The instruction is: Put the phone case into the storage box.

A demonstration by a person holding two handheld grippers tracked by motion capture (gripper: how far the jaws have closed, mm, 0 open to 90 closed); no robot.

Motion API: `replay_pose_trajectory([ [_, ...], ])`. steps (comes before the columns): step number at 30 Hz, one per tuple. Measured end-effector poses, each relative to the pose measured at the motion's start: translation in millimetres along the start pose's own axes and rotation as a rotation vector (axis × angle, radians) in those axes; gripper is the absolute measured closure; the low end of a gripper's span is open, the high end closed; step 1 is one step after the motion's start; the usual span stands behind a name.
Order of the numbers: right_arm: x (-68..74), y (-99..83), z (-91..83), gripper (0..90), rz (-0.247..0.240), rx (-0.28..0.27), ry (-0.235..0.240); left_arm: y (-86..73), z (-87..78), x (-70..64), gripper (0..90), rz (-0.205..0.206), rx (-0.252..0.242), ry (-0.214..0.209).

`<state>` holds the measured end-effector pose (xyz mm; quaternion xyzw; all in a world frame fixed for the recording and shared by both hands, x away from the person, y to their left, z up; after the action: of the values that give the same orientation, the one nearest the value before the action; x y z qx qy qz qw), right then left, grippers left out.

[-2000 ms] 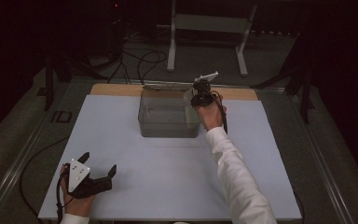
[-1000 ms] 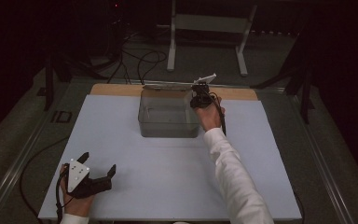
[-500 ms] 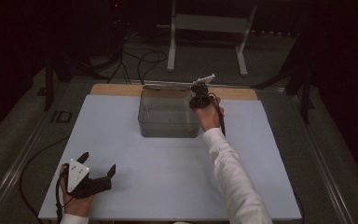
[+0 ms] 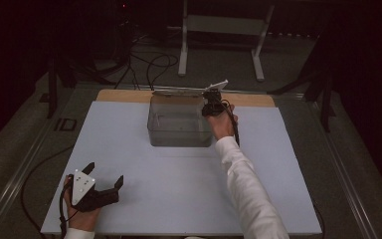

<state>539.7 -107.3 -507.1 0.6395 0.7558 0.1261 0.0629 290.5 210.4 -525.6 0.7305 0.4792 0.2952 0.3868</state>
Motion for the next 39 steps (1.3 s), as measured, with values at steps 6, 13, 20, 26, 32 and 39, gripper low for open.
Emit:
replay_pose_trajectory([
  [6,0.4,0.5,3.2,80.9,0.001,0.002,-0.019,0.0,-0.1,0.3,0.2,0.000,0.000,0.000],
  [13,1.5,-0.2,7.9,80.9,0.013,0.008,-0.064,0.0,-0.4,0.1,0.2,-0.001,0.000,-0.001],
  [20,2.5,-0.3,10.0,80.8,0.053,0.009,-0.098,0.0,-0.7,0.4,0.2,-0.002,-0.001,-0.001],
  [26,3.8,-0.3,11.2,80.6,0.053,0.008,-0.126,0.0,-1.0,0.3,0.3,-0.003,-0.001,-0.002],
  [32,4.0,-0.5,11.3,80.6,0.058,0.008,-0.131,0.1,-1.1,0.0,0.3,-0.002,-0.002,-0.002],
  [39,4.5,-0.9,12.0,80.0,0.052,0.009,-0.143,0.0,-1.1,0.0,0.2,-0.001,-0.001,-0.003],
])
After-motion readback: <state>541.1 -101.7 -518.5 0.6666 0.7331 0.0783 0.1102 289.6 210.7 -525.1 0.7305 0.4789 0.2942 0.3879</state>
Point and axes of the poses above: each handheld gripper's, and its own axes: z roughly forward along the jaws, y roughly out of its top, x roughly to its left, the point moved 8 cm from there along z, roughly forward along the jaws, and after that the axes turned 13 degrees about x, right-handed, at the moved point
